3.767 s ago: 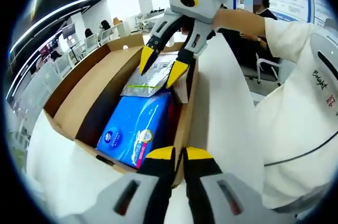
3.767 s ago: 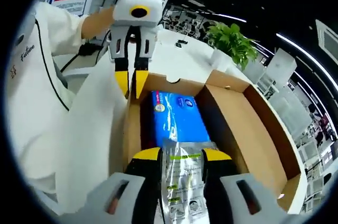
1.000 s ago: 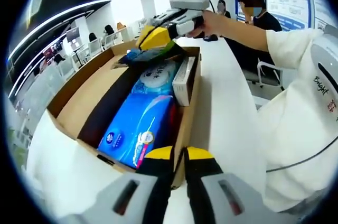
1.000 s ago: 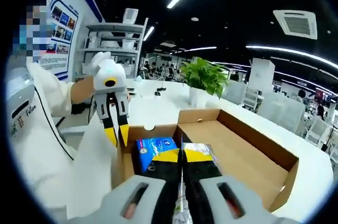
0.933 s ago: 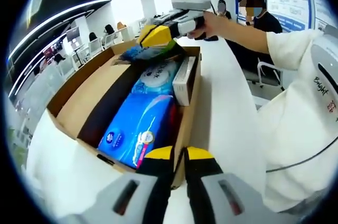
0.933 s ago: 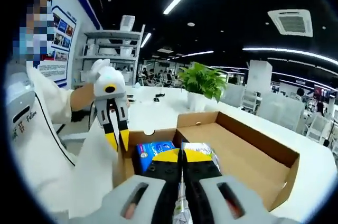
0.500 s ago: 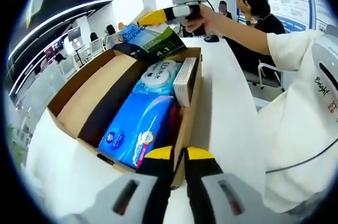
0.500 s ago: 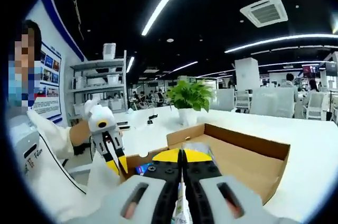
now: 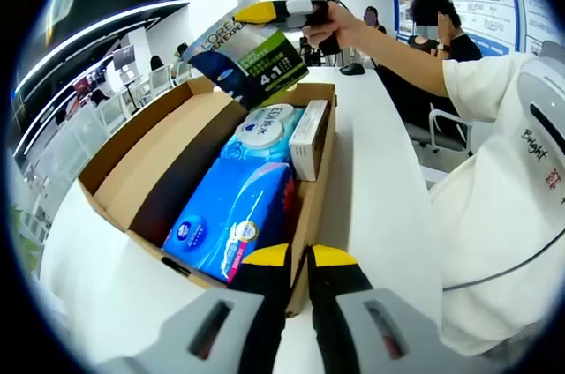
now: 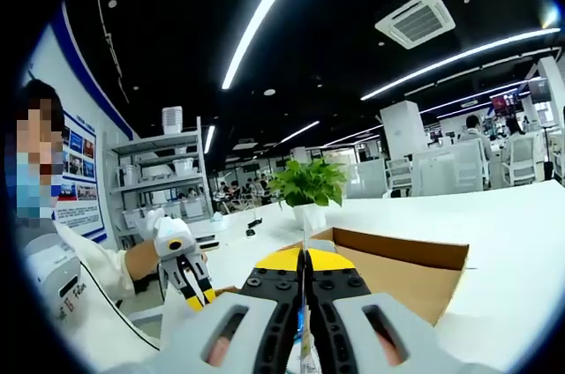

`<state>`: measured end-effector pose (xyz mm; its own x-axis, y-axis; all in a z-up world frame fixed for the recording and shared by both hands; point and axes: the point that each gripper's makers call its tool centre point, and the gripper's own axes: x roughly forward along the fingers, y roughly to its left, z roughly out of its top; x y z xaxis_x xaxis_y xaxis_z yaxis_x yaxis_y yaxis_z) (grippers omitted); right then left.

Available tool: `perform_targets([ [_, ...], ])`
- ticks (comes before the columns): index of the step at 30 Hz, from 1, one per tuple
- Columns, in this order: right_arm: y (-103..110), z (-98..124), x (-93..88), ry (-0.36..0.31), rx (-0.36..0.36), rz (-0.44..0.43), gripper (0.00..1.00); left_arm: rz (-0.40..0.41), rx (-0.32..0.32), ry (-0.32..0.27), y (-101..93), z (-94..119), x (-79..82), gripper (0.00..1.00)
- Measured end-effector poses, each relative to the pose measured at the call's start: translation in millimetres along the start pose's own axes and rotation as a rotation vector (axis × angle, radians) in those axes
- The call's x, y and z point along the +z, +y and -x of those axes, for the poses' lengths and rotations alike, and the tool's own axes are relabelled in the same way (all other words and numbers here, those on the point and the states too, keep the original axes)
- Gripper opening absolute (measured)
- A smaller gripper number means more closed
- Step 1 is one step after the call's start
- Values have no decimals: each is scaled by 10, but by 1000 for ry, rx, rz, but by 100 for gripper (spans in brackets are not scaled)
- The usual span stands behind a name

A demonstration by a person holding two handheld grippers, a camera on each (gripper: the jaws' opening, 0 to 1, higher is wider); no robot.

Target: Operate the shoe box by opening the lid, removing the specified soft item, and placing it in the target area until the item is outside and the box remains undamaged.

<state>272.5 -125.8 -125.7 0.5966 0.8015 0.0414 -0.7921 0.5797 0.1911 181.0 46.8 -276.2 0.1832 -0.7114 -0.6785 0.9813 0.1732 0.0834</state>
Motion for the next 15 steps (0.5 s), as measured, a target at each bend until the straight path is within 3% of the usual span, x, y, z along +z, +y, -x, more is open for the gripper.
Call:
perform_targets([
  [15,107,202,418,-92,-36,59,0,5,-7,3,0,2,1,7],
])
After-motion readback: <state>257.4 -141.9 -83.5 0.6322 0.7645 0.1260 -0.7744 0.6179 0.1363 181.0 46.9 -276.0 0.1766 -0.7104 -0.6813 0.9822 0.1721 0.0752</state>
